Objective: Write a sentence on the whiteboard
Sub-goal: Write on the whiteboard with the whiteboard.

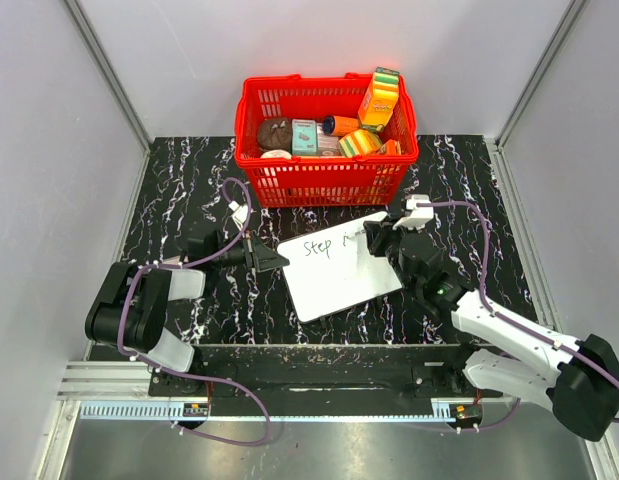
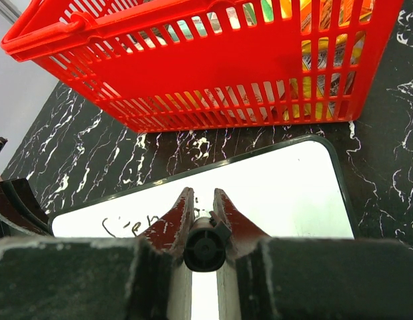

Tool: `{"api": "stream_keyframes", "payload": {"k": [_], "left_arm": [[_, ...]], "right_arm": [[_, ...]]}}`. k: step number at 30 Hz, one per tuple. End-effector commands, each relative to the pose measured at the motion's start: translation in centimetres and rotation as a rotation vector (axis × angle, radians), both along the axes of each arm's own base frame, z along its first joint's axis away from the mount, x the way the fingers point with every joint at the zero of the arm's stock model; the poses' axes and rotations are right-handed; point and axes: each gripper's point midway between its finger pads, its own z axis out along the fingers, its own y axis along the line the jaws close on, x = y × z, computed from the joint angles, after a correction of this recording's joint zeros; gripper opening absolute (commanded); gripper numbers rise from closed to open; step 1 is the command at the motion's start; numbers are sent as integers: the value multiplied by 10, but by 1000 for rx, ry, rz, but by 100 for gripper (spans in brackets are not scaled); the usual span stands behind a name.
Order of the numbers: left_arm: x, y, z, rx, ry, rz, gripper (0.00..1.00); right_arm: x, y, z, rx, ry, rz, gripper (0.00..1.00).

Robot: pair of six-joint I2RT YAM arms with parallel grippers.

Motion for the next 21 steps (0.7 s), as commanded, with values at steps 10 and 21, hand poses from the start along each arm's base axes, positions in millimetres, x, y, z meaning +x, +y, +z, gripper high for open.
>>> {"api": "stream_keyframes", "payload": {"k": [10,21], "left_arm": [[7,-3,0,19,-98,-18,0],[8,-3,1,19,-100,-16,0]], "right_arm": [[-11,-6,-13,6,32,14,0],[-14,-8,-16,16,38,14,0]]}}
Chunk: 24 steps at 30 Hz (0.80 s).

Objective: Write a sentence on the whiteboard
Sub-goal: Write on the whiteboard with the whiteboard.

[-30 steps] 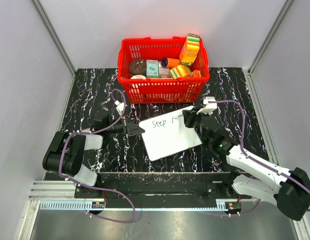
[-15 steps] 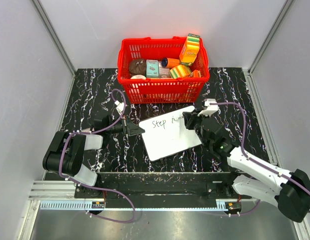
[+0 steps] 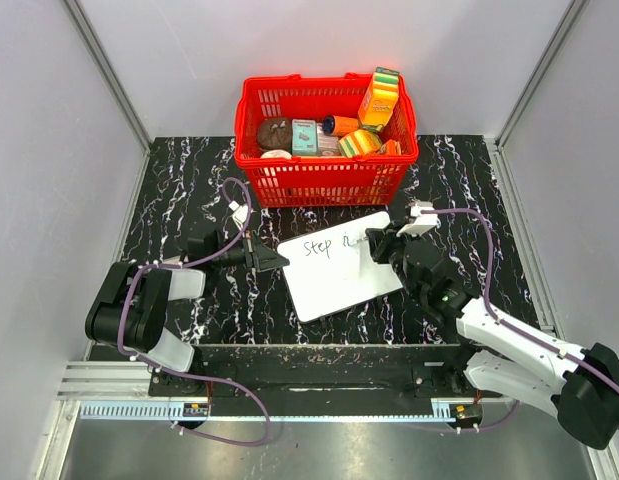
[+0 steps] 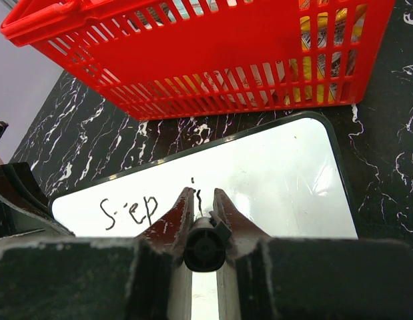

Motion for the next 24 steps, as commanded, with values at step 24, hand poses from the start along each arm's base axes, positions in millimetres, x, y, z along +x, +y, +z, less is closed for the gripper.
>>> {"api": "stream_keyframes", "payload": {"k": [24], "left_arm": [[7,-3,0,19,-102,-19,0]], "right_arm": [[19,-2,28,12,-55,-69,0]]}}
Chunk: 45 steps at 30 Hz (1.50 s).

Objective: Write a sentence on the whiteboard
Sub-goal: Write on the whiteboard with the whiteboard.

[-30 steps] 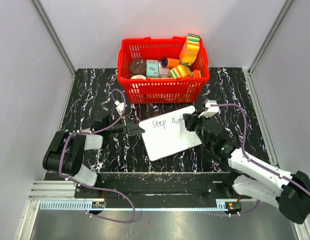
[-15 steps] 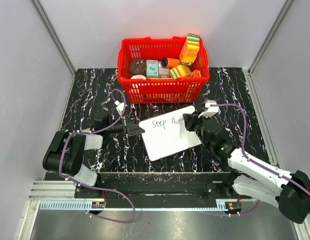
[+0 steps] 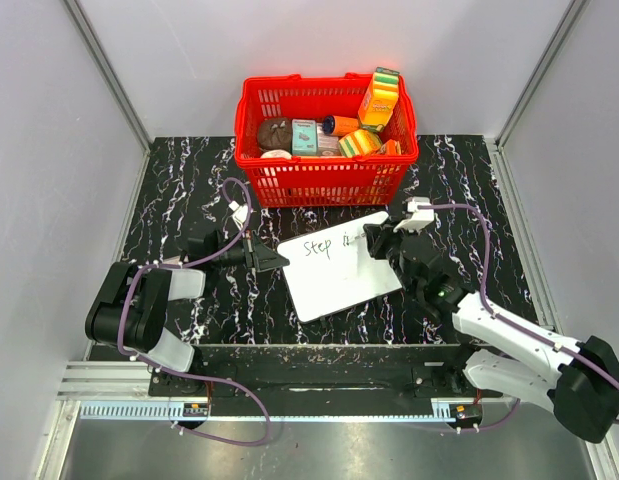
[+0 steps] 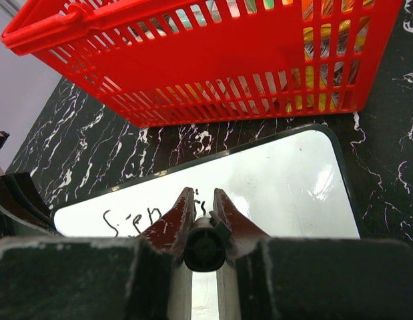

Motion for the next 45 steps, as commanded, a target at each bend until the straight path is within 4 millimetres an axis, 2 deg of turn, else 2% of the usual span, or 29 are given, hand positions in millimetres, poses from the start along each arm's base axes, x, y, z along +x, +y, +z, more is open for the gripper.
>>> {"api": "stream_keyframes", "payload": {"k": [1,18,35,45], "left_arm": [[7,-3,2,17,-108,-21,0],[6,-3,1,17,-103,-21,0],[7,-4,1,18,-104,-20,0],[7,-4,1,17,-105,-21,0]], "right_arm": [[11,-6,23,14,-52,-62,0],[18,-13,34,5,-77,-103,0],[6,-15,8,-16,-16,-71,0],[1,-13,1,-10,2,-45,0]]}}
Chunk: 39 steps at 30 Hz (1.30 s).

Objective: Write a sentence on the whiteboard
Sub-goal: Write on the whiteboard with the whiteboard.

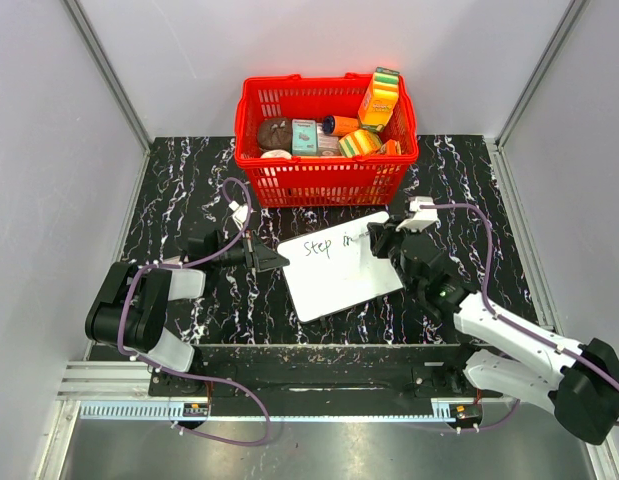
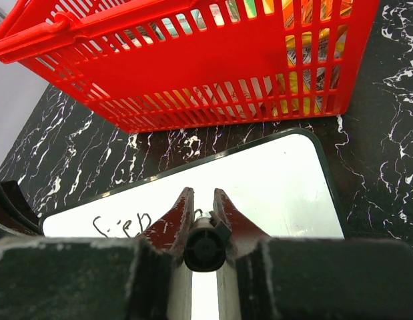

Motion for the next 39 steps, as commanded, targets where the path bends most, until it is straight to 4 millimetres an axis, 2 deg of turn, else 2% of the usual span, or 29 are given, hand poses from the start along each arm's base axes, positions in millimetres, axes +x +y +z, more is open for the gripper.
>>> {"api": "stream_keyframes", "payload": {"k": [1,6,11,19,23,32,39], "left_arm": [[7,-3,1,18,-101,-19,0],[7,-3,1,18,-105,-19,0],[7,-3,1,18,-105,-19,0],[7,-3,1,19,-104,-18,0],[7,-3,1,19,-102,-18,0],[7,-3,0,19,-102,-18,0],[8,-4,1,19,-101,-19,0]], "right_arm": [[-2,-5,-3,8,9,-3,0],[-5,-4,-9,13,23,6,0],[-6,-6,-5,19,11,-2,0],[-10,-15,44,87,-101,-16,0],[-7,-17,55,77,-124,-33,0],[11,-5,45,7,-92,-31,0],[13,-1,44,19,-94,-18,0]]}}
